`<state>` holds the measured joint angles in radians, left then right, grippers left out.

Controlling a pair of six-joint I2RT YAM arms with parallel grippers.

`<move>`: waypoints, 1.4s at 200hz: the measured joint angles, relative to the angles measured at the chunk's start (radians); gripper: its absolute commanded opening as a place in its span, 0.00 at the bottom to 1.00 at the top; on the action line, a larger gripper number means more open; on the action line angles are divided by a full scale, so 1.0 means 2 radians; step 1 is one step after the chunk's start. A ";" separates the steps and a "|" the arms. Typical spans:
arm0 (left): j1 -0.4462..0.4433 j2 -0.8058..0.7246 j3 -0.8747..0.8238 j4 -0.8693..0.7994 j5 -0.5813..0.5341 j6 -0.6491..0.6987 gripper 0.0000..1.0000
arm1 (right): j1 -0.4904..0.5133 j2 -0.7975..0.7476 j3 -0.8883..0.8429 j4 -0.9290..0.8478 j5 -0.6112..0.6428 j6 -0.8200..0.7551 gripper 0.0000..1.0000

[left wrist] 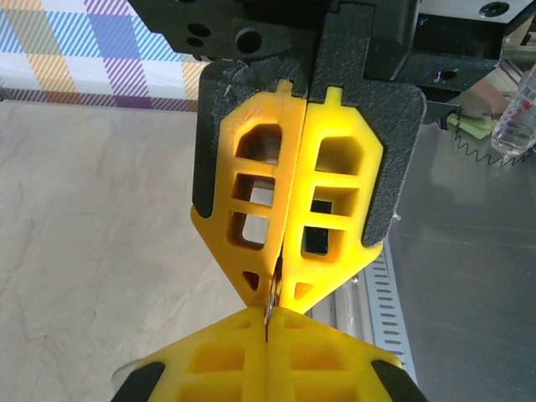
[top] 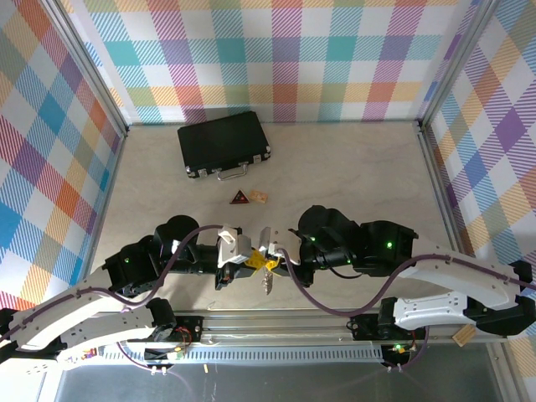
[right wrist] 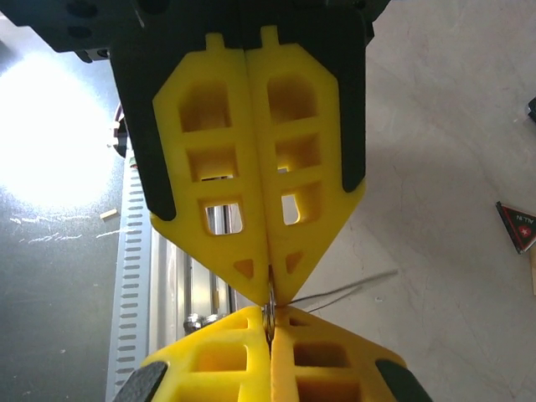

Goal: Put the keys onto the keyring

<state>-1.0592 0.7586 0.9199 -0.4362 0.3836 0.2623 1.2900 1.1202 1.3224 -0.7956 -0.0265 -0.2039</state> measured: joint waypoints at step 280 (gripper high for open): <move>0.000 -0.062 -0.065 0.207 0.051 -0.096 0.00 | 0.000 -0.099 -0.075 0.160 -0.038 0.046 0.15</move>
<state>-1.0595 0.6346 0.7891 -0.0223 0.4858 0.0704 1.2907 0.9218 1.1725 -0.4751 -0.1024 -0.1123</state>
